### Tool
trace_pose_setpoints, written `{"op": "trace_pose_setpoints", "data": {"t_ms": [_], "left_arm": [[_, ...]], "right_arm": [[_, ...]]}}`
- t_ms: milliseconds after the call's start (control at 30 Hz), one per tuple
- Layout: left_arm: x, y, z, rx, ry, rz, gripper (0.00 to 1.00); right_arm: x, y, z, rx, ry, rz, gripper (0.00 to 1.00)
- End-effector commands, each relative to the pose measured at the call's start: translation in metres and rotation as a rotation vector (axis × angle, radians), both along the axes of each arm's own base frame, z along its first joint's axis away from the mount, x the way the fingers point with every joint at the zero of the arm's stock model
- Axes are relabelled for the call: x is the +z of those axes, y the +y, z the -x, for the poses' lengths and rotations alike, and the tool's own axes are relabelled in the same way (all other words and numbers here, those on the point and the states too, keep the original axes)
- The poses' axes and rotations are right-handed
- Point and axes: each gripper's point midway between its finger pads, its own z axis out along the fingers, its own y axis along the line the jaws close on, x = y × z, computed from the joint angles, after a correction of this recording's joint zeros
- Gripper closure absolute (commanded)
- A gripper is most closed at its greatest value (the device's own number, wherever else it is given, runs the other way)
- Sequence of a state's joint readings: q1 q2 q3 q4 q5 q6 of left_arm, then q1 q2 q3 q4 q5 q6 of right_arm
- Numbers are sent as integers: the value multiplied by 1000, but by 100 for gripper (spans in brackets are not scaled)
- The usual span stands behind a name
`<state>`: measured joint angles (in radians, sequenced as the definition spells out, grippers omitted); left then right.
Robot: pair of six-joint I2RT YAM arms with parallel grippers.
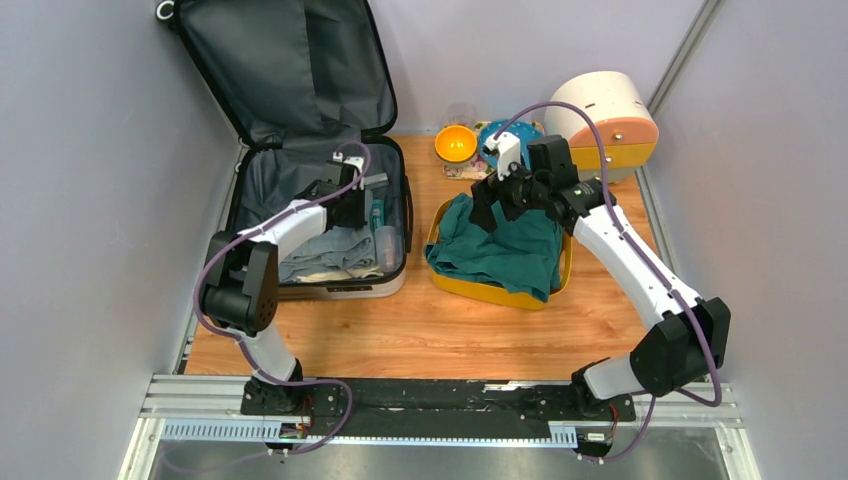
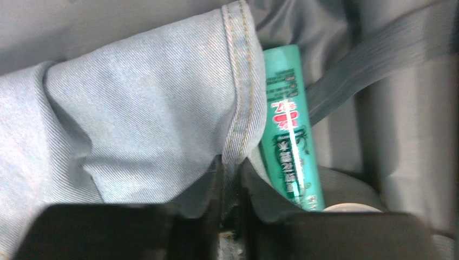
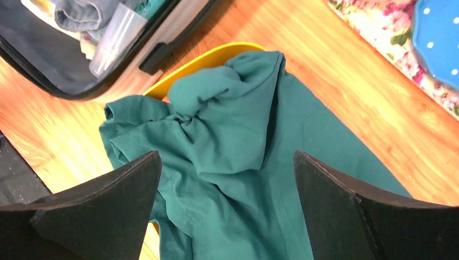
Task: Open, take out, and arrange the luggage
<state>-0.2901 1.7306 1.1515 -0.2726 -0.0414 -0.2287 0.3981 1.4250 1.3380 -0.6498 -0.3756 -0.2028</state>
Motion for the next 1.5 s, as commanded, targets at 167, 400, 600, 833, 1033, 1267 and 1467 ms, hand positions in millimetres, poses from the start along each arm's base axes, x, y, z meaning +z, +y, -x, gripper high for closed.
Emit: {"op": "trace_pose_setpoints", "data": {"t_ms": [167,400,600,833,1033,1267,1467], "left_arm": [[46,29,20,26,-53,340,100],[102,29,51,-114,-164,514,100],[133,14,70,-193,-228,600,100],[157,-22,58,-205,-259,644,100],[100,-4,52,-158,-163,431,100],[66,-8,79,-341,-69,362,95],[64,-15,101,-434,-132,401,51]], "right_arm": [[63,38,-22,-53,-11,-242,4],[59,89,-28,-143,216,-439,2],[50,157,-12,-99,326,-487,2],[23,186,-18,-114,388,-452,2],[-10,188,-39,-182,386,-390,2],[-26,214,-38,-170,496,-452,2],[-38,241,-38,-163,540,-471,1]]}}
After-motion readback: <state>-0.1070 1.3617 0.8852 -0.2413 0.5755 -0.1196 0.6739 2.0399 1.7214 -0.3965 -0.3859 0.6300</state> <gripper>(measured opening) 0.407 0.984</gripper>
